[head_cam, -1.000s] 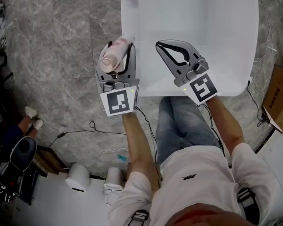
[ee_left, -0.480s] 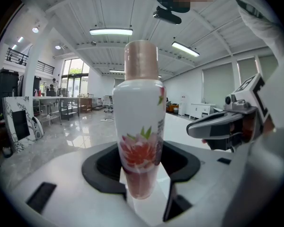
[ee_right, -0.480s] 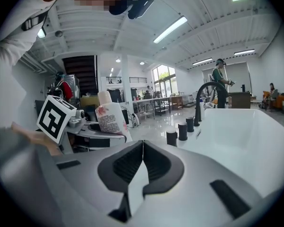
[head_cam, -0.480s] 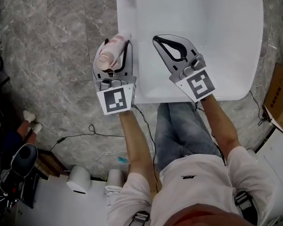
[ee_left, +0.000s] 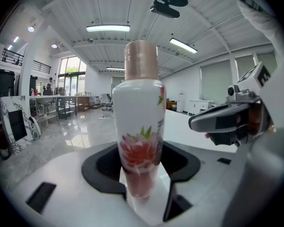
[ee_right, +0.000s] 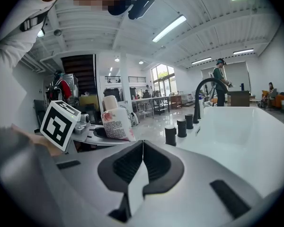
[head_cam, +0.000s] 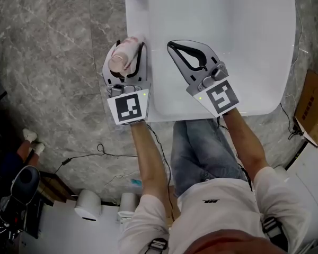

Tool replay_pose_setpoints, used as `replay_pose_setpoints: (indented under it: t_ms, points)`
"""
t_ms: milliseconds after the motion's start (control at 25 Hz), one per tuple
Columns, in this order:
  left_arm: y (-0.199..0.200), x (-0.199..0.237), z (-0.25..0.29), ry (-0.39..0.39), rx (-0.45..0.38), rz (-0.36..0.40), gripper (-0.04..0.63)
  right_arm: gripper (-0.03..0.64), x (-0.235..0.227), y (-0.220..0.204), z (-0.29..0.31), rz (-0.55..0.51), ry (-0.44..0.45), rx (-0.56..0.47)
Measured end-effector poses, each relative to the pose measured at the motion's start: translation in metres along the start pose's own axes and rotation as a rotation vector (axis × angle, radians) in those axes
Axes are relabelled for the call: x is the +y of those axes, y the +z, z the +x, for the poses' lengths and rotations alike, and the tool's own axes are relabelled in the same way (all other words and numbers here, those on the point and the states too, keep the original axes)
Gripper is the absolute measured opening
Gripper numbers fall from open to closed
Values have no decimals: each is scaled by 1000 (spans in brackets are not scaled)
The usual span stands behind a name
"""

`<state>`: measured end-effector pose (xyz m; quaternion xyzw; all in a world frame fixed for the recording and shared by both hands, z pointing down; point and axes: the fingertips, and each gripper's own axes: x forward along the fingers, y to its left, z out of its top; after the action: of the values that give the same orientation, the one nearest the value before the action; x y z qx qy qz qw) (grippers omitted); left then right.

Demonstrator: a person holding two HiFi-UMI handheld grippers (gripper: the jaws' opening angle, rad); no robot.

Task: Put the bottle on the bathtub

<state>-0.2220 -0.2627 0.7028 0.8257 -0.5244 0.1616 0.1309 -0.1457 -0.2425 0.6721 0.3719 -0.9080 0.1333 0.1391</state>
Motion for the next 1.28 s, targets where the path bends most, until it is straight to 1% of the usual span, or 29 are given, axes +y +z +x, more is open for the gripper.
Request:
replay_pose_setpoints:
  t_ms: [160, 440, 920, 960, 1080, 1280]
  points:
    - [-3, 0, 3, -2, 8, 16, 233, -5, 0, -3, -1, 3, -4, 9]
    - [0, -1, 10, -2, -6, 36, 234, -5, -5, -6, 0, 16, -13, 17]
    - [-2, 0, 15, 9, -37, 6, 239, -5, -9, -9, 9, 27, 0, 17]
    - [-4, 0, 16, 7, -39, 0, 243, -5, -9, -10, 9, 27, 1, 18]
    - [-5, -1, 16, 1, -42, -2, 288, -5, -8, -10, 10, 29, 2, 20]
    - [-3, -2, 12, 8, -44, -6, 298, -5, -7, -6, 7, 27, -3, 16]
